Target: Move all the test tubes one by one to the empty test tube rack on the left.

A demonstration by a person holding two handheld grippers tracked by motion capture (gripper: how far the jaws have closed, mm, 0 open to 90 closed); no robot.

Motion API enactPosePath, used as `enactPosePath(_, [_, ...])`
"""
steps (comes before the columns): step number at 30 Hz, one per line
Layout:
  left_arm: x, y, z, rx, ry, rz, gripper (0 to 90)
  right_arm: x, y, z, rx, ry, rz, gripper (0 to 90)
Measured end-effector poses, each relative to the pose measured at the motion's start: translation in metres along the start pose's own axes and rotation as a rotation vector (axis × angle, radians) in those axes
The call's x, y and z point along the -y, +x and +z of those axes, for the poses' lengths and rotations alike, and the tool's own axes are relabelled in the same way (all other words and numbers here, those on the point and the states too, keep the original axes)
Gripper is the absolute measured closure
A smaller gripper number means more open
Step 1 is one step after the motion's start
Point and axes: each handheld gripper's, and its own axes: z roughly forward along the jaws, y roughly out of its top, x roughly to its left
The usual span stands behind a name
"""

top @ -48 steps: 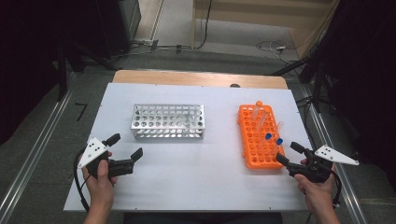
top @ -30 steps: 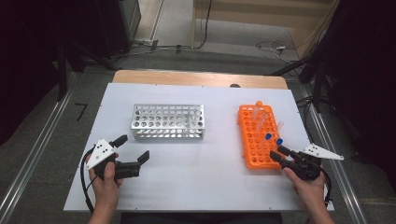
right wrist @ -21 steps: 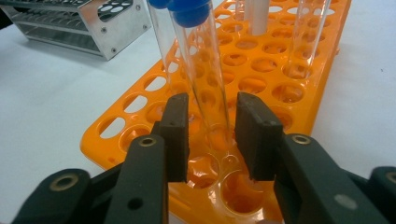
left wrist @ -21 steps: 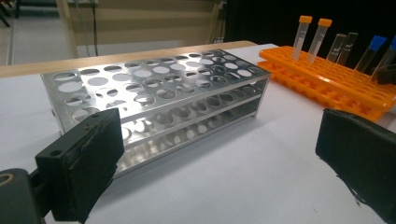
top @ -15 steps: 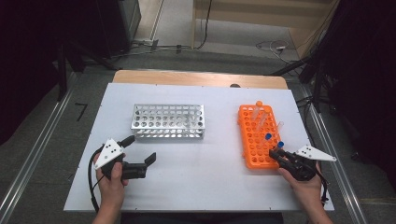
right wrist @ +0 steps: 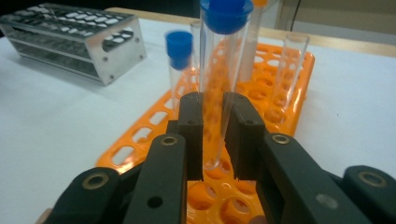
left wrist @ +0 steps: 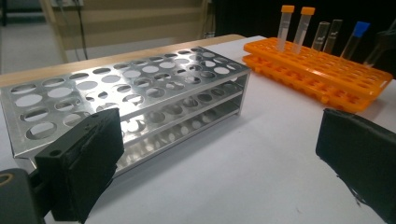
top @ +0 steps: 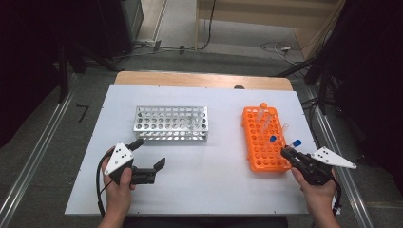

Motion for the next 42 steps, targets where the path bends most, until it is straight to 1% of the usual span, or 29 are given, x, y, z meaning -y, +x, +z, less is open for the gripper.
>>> enactPosePath(2, [-0.001,-0.003,0.001,0.017,-0.006,-0.001,1.1,-0.003,0.005,-0.003,-0.019,-0.010,-0.001,75.4])
enactPosePath(3, [-0.001,-0.003,0.001,0.017,-0.006,-0.001,1.1,-0.004,0.008,-0.004,-0.033,-0.016,-0.002,75.4])
enactPosePath(4, [-0.003,-0.007,0.003,0.037,-0.010,-0.002,1.1,-0.006,0.011,-0.005,-0.047,-0.016,-0.008,75.4])
enactPosePath(6, [-0.004,-0.011,0.005,0.043,-0.008,-0.001,1.1,-0.008,0.018,-0.005,-0.070,-0.017,-0.012,75.4])
enactPosePath(9, [-0.006,-0.018,0.008,0.060,-0.006,-0.005,1.1,-0.011,0.028,-0.004,-0.112,-0.014,-0.030,75.4])
enactPosePath(10, [-0.008,-0.021,0.009,0.064,-0.003,0.000,1.1,-0.011,0.032,-0.004,-0.126,-0.012,-0.035,75.4])
enactPosePath(12, [-0.010,-0.025,0.011,0.083,-0.005,-0.006,1.1,-0.013,0.039,-0.003,-0.149,-0.008,-0.045,75.4])
enactPosePath(14, [-0.013,-0.031,0.014,0.094,-0.001,-0.001,1.1,-0.015,0.047,-0.001,-0.174,-0.002,-0.053,75.4])
enactPosePath(15, [-0.013,-0.031,0.014,0.094,-0.001,-0.001,1.1,-0.016,0.051,0.000,-0.192,0.000,-0.056,75.4])
enactPosePath(18, [-0.020,-0.041,0.019,0.116,0.002,-0.003,1.2,-0.018,0.061,0.004,-0.220,0.011,-0.061,75.4])
enactPosePath(21, [-0.028,-0.047,0.024,0.130,0.008,0.007,2.8,-0.022,0.070,0.011,-0.246,0.024,-0.072,75.5])
enactPosePath(22, [-0.028,-0.047,0.024,0.130,0.008,0.007,4.0,-0.024,0.074,0.014,-0.256,0.027,-0.077,75.4])
enactPosePath(23, [-0.033,-0.052,0.028,0.128,0.019,0.006,5.7,-0.026,0.078,0.016,-0.267,0.033,-0.087,75.4])
enactPosePath(25, [-0.037,-0.057,0.033,0.142,0.029,-0.006,7.1,-0.028,0.084,0.021,-0.281,0.043,-0.098,75.4])
enactPosePath(26, [-0.038,-0.060,0.035,0.145,0.032,-0.007,9.4,-0.030,0.088,0.024,-0.290,0.048,-0.109,75.5])
enactPosePath(27, [-0.038,-0.060,0.035,0.145,0.032,-0.007,12.1,-0.030,0.088,0.024,-0.290,0.048,-0.109,75.5])
enactPosePath(28, [-0.041,-0.063,0.039,0.147,0.043,-0.002,13.3,-0.034,0.095,0.031,-0.308,0.054,-0.129,75.4])
enactPosePath(29, [-0.043,-0.065,0.042,0.158,0.045,-0.002,15.1,-0.035,0.098,0.034,-0.314,0.059,-0.136,75.4])
enactPosePath(30, [-0.047,-0.068,0.046,0.185,0.048,-0.003,16.6,-0.037,0.101,0.037,-0.321,0.061,-0.141,75.5])
enactPosePath(33, [-0.056,-0.071,0.054,0.235,0.034,-0.011,23.6,-0.041,0.109,0.045,-0.345,0.068,-0.149,75.4])
enactPosePath(36, [-0.062,-0.076,0.062,0.269,0.028,0.002,28.2,-0.043,0.117,0.052,-0.370,0.069,-0.149,75.5])
enactPosePath(37, [-0.062,-0.076,0.062,0.269,0.028,0.002,28.9,-0.043,0.119,0.054,-0.377,0.070,-0.148,75.5])
enactPosePath(38, [-0.065,-0.080,0.067,0.297,0.022,0.006,30.5,-0.042,0.122,0.056,-0.387,0.076,-0.146,75.4])
enactPosePath(39, [-0.065,-0.083,0.070,0.306,0.024,0.015,32.3,-0.042,0.123,0.057,-0.391,0.081,-0.143,75.5])
enactPosePath(40, [-0.064,-0.085,0.072,0.314,0.029,0.015,33.5,-0.041,0.125,0.058,-0.398,0.087,-0.150,75.4])
enactPosePath(41, [-0.062,-0.088,0.075,0.334,0.040,0.016,34.4,-0.041,0.127,0.059,-0.403,0.089,-0.156,75.4])
enactPosePath(42, [-0.062,-0.089,0.077,0.344,0.049,0.026,36.0,-0.040,0.129,0.060,-0.409,0.097,-0.162,75.5])
